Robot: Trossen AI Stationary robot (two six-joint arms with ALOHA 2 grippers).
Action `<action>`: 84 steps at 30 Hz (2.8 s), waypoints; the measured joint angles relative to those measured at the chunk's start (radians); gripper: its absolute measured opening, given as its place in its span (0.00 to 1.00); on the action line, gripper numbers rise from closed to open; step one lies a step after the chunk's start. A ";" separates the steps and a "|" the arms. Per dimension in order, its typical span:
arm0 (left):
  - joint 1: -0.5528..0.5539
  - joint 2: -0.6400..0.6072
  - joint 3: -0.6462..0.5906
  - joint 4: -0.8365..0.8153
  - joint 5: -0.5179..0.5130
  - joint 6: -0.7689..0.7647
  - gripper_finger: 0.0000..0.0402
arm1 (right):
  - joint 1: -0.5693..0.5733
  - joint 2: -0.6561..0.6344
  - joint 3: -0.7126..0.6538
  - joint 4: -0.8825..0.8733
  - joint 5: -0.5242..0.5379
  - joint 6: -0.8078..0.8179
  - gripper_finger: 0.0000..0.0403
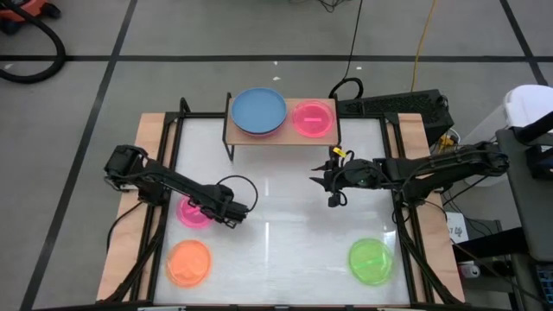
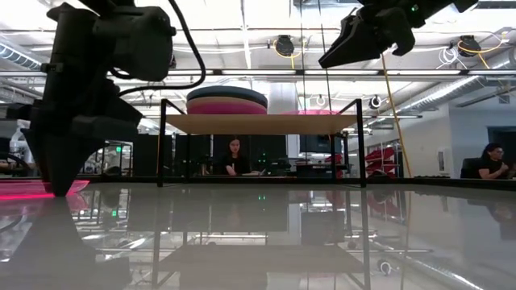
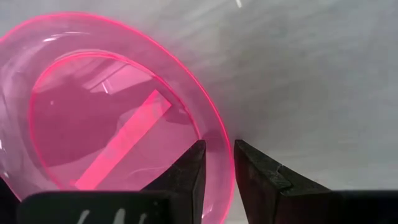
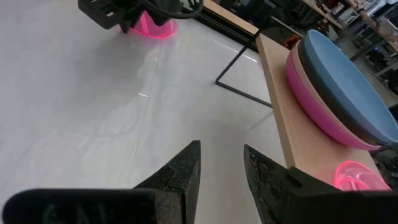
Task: Place and stack plates onto a shelf
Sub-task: Stack the pink plate on the pink plate on the shelf, then stack the green plate on the pink plate on the shelf
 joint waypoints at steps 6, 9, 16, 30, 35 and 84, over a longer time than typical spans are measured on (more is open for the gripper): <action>0.007 0.001 0.003 -0.005 0.001 0.042 0.15 | 0.000 0.000 0.000 0.000 0.000 -0.002 0.26; 0.009 0.006 0.008 -0.036 -0.021 0.087 0.04 | 0.000 0.000 0.000 0.000 0.000 -0.004 0.26; 0.042 0.005 0.077 -0.020 -0.047 0.213 0.01 | 0.000 0.000 0.000 0.006 0.004 -0.009 0.26; 0.040 0.001 0.675 0.165 -0.648 1.244 0.01 | 0.072 -0.320 -0.032 -0.034 0.166 -0.004 0.26; 0.130 0.001 0.706 0.465 -0.644 1.707 0.01 | 0.070 -0.487 -0.152 0.085 0.208 -0.022 0.26; 0.443 0.243 0.775 0.726 -0.477 2.079 0.21 | 0.069 -0.758 -0.347 0.302 0.212 -0.074 0.26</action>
